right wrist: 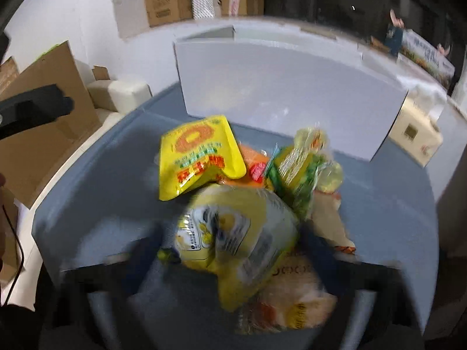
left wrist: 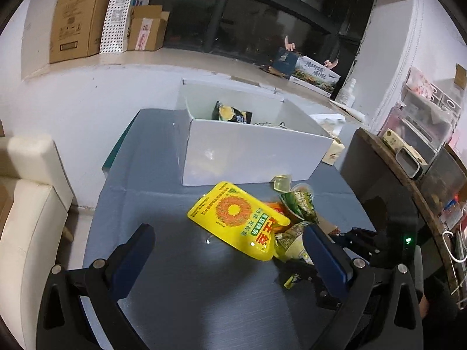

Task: Organize snacks
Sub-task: 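Grasp a pale yellow bag with the right tool, then grasp the yellow packet with the orange ring using the left tool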

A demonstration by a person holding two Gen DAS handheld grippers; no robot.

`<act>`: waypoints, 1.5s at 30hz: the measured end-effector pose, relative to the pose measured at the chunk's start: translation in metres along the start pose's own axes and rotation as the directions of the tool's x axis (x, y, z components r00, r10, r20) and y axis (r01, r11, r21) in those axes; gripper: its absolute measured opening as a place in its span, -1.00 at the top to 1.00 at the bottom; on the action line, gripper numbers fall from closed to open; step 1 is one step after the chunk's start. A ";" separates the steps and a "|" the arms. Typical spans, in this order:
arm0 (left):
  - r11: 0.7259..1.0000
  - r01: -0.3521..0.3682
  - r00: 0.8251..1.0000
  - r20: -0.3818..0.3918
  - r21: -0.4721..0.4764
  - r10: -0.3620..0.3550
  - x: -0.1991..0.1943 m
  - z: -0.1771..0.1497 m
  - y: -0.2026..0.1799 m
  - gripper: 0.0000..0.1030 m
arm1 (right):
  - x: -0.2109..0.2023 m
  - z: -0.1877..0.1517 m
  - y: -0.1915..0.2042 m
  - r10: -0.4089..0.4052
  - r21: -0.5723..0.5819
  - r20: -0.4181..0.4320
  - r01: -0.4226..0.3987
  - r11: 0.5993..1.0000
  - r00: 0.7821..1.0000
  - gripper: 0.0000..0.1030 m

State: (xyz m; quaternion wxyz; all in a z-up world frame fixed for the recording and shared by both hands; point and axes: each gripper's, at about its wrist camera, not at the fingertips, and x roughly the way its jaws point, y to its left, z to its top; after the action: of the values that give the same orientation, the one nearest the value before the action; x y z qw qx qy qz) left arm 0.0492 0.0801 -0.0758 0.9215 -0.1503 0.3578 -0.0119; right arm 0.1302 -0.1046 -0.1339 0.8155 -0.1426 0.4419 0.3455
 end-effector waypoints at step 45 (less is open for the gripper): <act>0.991 -0.095 0.977 -0.198 -0.095 0.074 0.101 0.011 -0.021 0.81 | -0.114 -0.040 -0.049 -0.080 0.171 0.268 0.034 0.985 0.960 -0.14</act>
State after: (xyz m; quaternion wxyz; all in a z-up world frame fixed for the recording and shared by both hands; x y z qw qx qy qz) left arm 0.1338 0.0498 -0.1285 0.8728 -0.1808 0.4523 0.0314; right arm 0.0968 -0.2110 -0.0670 0.8874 -0.0384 0.3476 0.3004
